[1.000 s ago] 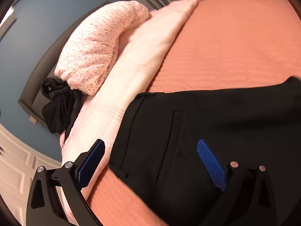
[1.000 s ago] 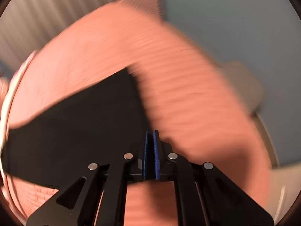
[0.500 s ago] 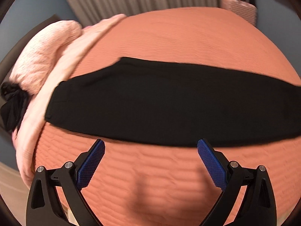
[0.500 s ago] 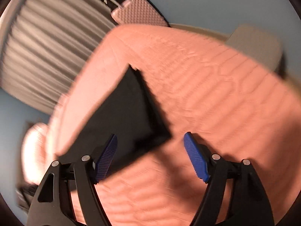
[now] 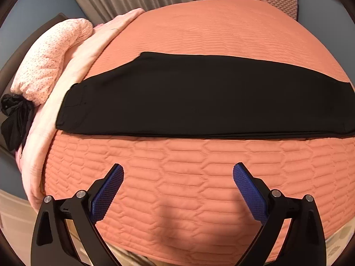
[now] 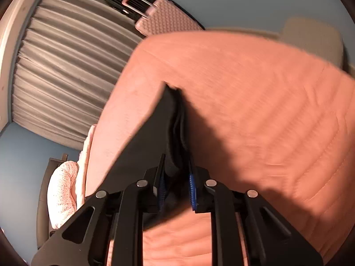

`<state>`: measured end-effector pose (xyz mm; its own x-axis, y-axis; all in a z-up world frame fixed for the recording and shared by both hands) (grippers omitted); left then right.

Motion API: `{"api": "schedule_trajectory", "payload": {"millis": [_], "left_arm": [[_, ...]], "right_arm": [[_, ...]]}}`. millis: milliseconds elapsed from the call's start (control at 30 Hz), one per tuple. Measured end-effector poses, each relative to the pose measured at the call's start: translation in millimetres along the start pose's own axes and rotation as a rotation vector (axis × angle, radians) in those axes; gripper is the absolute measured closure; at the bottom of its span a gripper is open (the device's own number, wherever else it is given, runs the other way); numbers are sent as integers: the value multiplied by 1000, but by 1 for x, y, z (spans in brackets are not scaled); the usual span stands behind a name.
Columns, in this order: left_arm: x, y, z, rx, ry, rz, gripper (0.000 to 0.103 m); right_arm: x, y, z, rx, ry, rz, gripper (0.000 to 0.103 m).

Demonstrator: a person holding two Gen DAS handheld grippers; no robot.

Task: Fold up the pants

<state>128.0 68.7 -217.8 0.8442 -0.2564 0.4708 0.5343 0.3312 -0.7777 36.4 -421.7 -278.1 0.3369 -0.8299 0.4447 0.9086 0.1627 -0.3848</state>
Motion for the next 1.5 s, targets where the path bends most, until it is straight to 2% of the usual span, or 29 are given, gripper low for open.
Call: {"api": "schedule_trajectory", "payload": {"millis": [33,133,200,233,300,333,433,567,600,633,733,800,867,933,967,1000,1033,1100,1200,1300,1367,1400,1500], "left_arm": [[-2,1,10,6,-10,-6,5],[-8,9,35,26,-39,-6,5],[-15,15,54,27,-72,5,5],[-18,17,61,25,-85,8,5],[-24,23,79,23,-114,13,5],[-27,28,91,30,-126,14,5],[-32,39,115,44,-143,15,5],[-37,65,148,65,-166,31,5],[-38,72,155,69,-168,39,5],[-39,78,160,66,-169,45,5],[-38,99,181,50,-195,58,5],[-36,111,191,37,-223,63,5],[-31,124,201,3,-269,64,5],[-23,143,210,-71,-330,71,5],[-20,151,213,-100,-352,85,5],[-16,161,218,-141,-379,95,5],[-13,168,225,-157,-411,98,5],[-6,187,249,-200,-529,111,5],[2,226,281,-274,-710,140,5],[14,265,301,-340,-851,168,9],[29,285,308,-414,-931,152,9],[34,294,309,-416,-942,156,9],[49,309,309,-358,-946,162,9]], "right_arm": [[1,7,19,-8,-52,11,87],[-9,46,107,3,-257,106,87],[-35,89,171,15,-408,198,87],[-48,106,190,24,-449,232,87],[-94,154,238,55,-548,335,87],[-113,167,251,61,-578,370,87],[-201,232,282,95,-651,537,87],[-293,280,280,80,-678,707,87],[-308,286,276,63,-694,717,87],[-315,289,279,59,-715,690,86],[-309,293,290,73,-663,671,87],[-304,294,303,73,-687,652,87],[-311,306,302,54,-688,683,86],[-324,315,288,6,-715,745,82],[-326,312,294,9,-756,724,79],[-329,307,299,5,-779,728,67],[-330,298,306,-11,-807,717,45],[-325,275,319,-11,-869,646,28],[-319,237,334,2,-929,585,26],[-311,203,340,31,-881,561,26],[-312,187,338,31,-846,564,26],[-311,182,336,26,-838,561,26],[-306,163,329,5,-816,554,26]]}}
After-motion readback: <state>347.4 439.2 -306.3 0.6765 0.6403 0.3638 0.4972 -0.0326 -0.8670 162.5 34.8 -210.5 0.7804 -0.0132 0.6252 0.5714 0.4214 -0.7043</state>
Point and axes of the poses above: each gripper's, at about its wrist camera, not at the fingertips, and y roughly the way its jaws point, z to its left, x to its top, the point moved 8 cm from there along y, roughly the way its jaws point, and after that the axes turned 13 degrees about x, right-handed, at the moved point
